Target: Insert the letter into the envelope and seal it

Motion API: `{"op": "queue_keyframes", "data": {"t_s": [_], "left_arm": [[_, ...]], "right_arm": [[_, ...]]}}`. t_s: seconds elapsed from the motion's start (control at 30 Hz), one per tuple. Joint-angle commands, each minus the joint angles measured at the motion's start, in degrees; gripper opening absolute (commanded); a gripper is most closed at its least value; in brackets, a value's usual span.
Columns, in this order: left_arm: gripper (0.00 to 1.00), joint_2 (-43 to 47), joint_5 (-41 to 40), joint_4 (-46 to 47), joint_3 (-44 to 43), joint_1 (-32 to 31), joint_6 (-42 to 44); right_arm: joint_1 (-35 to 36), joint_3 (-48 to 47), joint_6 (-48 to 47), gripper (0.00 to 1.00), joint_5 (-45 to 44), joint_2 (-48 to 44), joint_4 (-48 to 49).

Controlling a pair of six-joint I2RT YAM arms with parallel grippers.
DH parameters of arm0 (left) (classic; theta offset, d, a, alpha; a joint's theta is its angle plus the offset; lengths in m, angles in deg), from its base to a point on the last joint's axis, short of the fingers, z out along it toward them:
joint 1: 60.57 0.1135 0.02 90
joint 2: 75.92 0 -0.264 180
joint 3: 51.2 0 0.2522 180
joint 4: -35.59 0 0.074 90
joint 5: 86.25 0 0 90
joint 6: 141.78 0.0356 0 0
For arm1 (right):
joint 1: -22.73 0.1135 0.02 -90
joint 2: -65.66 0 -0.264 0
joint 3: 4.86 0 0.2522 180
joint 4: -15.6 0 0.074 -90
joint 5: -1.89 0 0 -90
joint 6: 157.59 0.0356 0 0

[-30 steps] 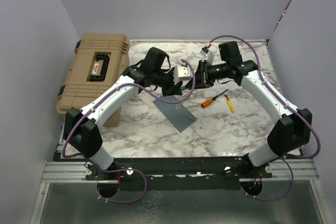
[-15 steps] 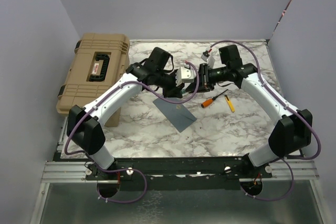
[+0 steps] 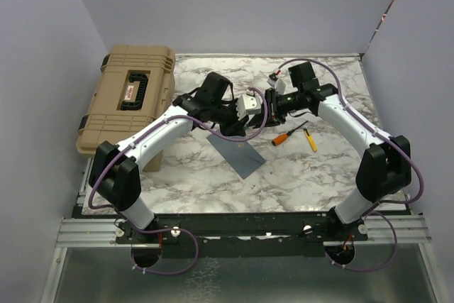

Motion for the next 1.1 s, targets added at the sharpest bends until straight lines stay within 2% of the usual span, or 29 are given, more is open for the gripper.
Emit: {"op": "queue_keyframes", "data": {"t_s": [0.0, 0.13, 0.37, 0.47, 0.57, 0.67, 0.83, 0.93, 1.07], "left_arm": [[0.0, 6.24, 9.5, 39.87, -0.49, -5.42, -1.98], [0.0, 9.13, 2.74, 39.84, 5.54, -4.67, -6.77], [0.0, 11.89, -6.43, 45.9, 16.24, -3.62, -20.98], [0.0, 11.98, -8.96, 47.08, 17.57, -3.37, -27.24], [0.0, 12.15, -10.1, 44.16, 17.18, -3.23, -32.04], [0.0, 12.44, -12.07, 40.94, 17.42, -3.21, -37.54], [0.0, 11.38, -15.83, 40.41, 19.5, -3.33, -49.7], [0.0, 7.58, -17.56, 40.52, 20.12, -4.17, -56.9], [0.0, -0.11, -21.74, 39.13, 17.99, -8.22, -61.19]], "right_arm": [[7.83, -2.92, -1.25, 0.01, 0.82, 3.99, -5.62], [5.88, -9.52, -4.17, 0.02, -7.32, 3.52, -12.54], [-0.3, -9.95, 0.43, 0.5, -13.97, -5.59, -6.14], [-0.97, -9.48, 3.11, 0.64, -17.5, -10.46, -1.98], [-0.97, -7.87, 4.42, 0.73, -24.97, -15.05, -1.55], [-1.06, -5.55, 4.74, 0.77, -32.46, -19.2, -2.71], [-1.08, 0.39, 6.1, 0.77, -43.28, -24.87, -2.02], [-1.06, 2.85, 6.32, 0.75, -49.07, -25.77, -4.5], [-1.06, 5.69, 8.08, 0.74, -57.7, -25.03, -10.07]]}}
